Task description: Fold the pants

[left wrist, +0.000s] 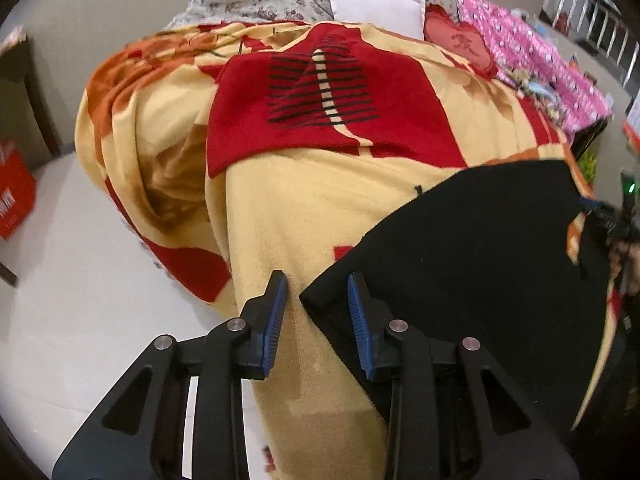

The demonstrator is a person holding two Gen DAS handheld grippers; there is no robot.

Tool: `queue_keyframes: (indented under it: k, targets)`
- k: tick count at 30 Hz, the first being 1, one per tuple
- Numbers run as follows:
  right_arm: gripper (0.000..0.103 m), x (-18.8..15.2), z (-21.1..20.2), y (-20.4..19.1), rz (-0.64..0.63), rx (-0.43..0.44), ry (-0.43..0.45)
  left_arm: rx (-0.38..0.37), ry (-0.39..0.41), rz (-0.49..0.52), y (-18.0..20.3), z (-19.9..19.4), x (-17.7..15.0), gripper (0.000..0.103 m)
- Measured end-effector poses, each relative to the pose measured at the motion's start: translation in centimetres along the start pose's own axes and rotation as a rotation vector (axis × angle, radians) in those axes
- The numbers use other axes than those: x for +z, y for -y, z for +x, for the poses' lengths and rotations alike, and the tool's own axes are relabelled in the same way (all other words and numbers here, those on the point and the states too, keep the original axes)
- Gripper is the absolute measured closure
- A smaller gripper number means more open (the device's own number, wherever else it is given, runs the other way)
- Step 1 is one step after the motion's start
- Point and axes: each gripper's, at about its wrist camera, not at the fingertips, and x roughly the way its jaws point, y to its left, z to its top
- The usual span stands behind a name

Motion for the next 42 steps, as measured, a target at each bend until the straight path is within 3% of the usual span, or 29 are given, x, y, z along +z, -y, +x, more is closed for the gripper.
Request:
queue_keyframes:
  k: [2, 5, 8, 12, 22, 28, 31, 36, 38, 42]
  targets:
    - [0.026, 0.0, 0.0, 0.0, 0.001, -0.001, 0.0, -0.01, 0.001, -0.027, -0.2, -0.1, 0.0, 0.074]
    - [0.026, 0.0, 0.0, 0.0, 0.001, 0.0, 0.0, 0.027, 0.015, -0.01, 0.5, -0.5, -0.2, 0.092]
    - [0.026, 0.0, 0.0, 0.1, 0.001, 0.0, 0.0, 0.053, 0.022, 0.032, 1.4, -1.0, -0.6, 0.096]
    - [0.026, 0.0, 0.0, 0.1, 0.002, 0.0, 0.0, 0.086, 0.024, 0.112, 3.1, -1.2, -1.3, 0.097]
    - [0.026, 0.0, 0.0, 0.1, 0.001, 0.0, 0.0, 0.147, 0.015, 0.116, 2.8, -0.4, -0.7, 0.096]
    - [0.025, 0.0, -0.1, 0.1, 0.002, 0.001, 0.0, 0.126, 0.01, 0.108, 2.7, -0.3, -0.7, 0.096]
    - [0.025, 0.0, -0.1, 0.2, 0.004, 0.004, 0.0, 0.126, 0.028, 0.105, 3.0, -0.6, -0.9, 0.099]
    - [0.026, -0.1, -0.2, 0.3, 0.014, 0.006, 0.007, 0.191, 0.119, 0.14, 4.7, -2.5, -1.5, 0.099]
    - [0.038, 0.1, -0.6, 1.1, 0.041, 0.039, 0.014, 0.225, 0.131, 0.162, 5.5, -3.5, -1.6, 0.099]
    - [0.041, 2.5, -3.6, 6.5, 0.242, 0.098, 0.035, 0.303, 0.147, 0.171, 6.4, -5.6, -0.8, 0.099]
